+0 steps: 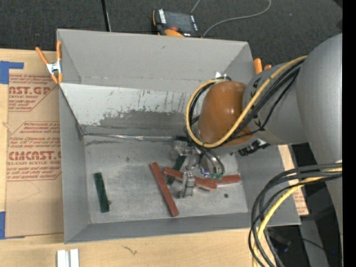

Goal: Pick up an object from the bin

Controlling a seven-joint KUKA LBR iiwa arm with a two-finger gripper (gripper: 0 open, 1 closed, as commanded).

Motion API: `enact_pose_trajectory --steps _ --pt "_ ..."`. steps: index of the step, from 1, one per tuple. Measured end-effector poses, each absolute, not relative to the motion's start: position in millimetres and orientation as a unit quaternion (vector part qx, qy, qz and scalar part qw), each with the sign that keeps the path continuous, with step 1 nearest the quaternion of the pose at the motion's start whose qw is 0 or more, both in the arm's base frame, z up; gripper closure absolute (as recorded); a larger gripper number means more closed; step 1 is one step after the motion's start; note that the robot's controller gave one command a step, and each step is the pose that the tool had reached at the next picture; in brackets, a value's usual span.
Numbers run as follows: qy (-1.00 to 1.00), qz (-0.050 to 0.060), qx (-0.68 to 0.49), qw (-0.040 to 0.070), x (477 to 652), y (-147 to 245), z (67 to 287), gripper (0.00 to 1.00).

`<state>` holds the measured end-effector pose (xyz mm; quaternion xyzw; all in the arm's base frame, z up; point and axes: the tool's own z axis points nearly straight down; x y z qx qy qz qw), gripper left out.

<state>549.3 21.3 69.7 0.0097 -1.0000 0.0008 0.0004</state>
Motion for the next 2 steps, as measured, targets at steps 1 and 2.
enact_pose_trajectory --steps 1,2 --pt "-1.000 -0.001 0.012 0.000 549.9 24.2 70.5 1.00" --pt "-0.999 -0.001 -0.043 -0.001 511.7 -16.2 70.1 1.00"
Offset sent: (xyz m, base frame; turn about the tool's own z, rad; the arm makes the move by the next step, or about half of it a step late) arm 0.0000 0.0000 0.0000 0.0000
